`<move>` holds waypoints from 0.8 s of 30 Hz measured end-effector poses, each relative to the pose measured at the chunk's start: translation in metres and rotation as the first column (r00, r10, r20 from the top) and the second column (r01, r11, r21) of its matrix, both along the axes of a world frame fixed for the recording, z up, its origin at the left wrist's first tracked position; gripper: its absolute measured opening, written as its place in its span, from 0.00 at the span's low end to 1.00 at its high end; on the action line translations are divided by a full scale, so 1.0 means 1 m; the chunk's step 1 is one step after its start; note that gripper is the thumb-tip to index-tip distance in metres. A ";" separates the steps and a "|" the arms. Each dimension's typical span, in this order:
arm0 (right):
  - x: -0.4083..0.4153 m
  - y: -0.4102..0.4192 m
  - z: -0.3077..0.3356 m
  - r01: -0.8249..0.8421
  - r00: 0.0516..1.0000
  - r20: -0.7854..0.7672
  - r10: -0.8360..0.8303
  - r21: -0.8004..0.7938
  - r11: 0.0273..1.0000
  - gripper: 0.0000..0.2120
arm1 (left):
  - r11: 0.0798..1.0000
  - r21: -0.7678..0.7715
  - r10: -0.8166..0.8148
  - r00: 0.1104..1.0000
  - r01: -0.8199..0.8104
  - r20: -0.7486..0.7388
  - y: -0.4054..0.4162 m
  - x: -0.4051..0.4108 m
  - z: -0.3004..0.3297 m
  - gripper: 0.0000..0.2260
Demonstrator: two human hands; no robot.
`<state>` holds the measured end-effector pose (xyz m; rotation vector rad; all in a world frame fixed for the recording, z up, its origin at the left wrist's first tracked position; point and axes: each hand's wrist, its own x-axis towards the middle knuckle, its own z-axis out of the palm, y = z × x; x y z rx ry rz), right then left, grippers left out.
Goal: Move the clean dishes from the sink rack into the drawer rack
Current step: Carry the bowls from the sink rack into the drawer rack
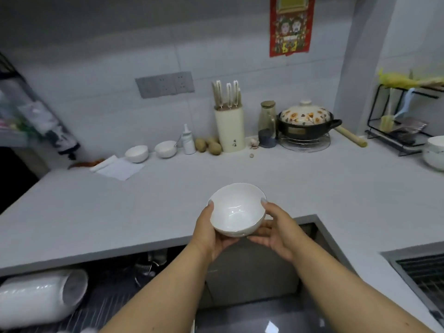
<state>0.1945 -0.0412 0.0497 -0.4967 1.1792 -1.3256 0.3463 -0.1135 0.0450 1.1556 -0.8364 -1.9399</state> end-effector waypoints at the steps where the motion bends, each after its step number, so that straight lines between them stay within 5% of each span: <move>1: 0.017 -0.005 -0.001 -0.024 0.999 0.026 0.024 0.009 1.000 0.16 | 1.000 -0.007 0.023 1.000 -0.022 0.022 0.000 0.021 0.000 0.22; 13: 0.233 -0.042 -0.027 -0.282 0.958 0.088 0.274 0.109 0.953 0.18 | 0.973 -0.098 0.231 0.884 -0.209 0.406 0.022 0.258 -0.021 0.23; 21: 0.334 -0.057 -0.062 -0.310 0.949 0.004 0.317 0.220 0.925 0.17 | 0.951 -0.102 0.301 0.794 -0.292 0.529 0.043 0.384 -0.050 0.29; 24: 0.357 -0.064 -0.079 -0.296 0.943 -0.070 0.324 0.264 0.918 0.21 | 0.949 -0.204 0.315 0.691 -0.240 0.650 0.048 0.416 -0.061 0.25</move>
